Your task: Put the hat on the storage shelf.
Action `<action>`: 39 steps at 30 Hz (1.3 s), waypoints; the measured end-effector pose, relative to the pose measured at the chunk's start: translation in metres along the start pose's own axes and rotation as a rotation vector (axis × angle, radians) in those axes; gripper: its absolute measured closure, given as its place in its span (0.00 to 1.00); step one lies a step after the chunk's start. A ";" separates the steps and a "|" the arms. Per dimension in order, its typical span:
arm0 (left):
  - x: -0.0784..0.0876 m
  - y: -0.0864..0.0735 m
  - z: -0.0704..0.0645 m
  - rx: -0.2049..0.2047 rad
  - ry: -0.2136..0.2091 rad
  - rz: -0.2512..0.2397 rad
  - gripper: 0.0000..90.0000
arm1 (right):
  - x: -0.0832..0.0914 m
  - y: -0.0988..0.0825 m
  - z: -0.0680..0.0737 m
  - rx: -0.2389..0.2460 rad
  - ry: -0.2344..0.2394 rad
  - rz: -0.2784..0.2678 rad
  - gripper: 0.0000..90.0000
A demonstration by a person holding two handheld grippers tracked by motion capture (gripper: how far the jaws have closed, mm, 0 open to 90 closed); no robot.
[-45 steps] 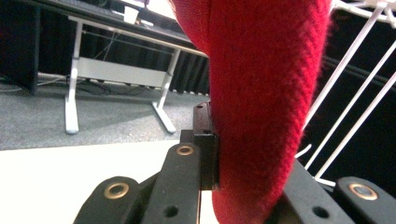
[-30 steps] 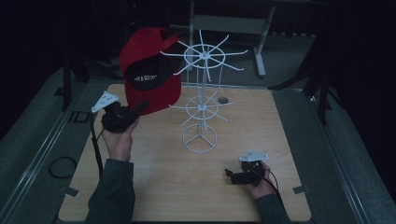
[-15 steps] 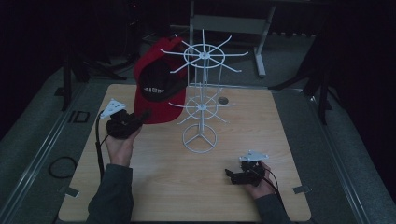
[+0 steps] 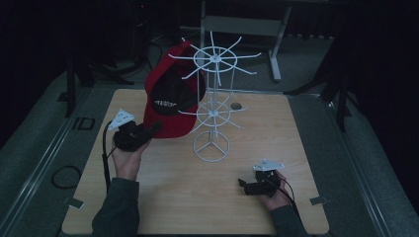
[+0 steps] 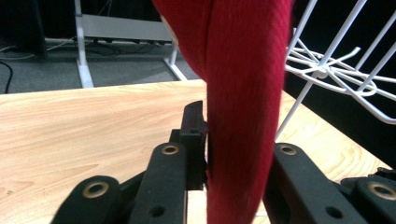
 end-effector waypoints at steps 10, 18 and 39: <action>0.001 -0.004 0.001 0.005 0.011 0.009 0.60 | 0.000 0.000 0.000 -0.001 0.000 0.000 0.15; 0.002 -0.010 0.009 0.011 0.049 0.018 0.54 | 0.000 0.000 0.000 -0.001 0.000 0.000 0.15; 0.022 -0.015 0.032 0.031 0.131 -0.008 0.51 | 0.000 0.000 0.000 -0.004 0.001 0.000 0.15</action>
Point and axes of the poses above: each handheld gripper's, and its own axes: x roughly backward along the jaws, y roughly out of its top, z roughly to its left, the point moved 7 cm from there along -x, roughly forward along the jaws, and after that the axes turned 1 degree about -x, right-handed, at the moved point
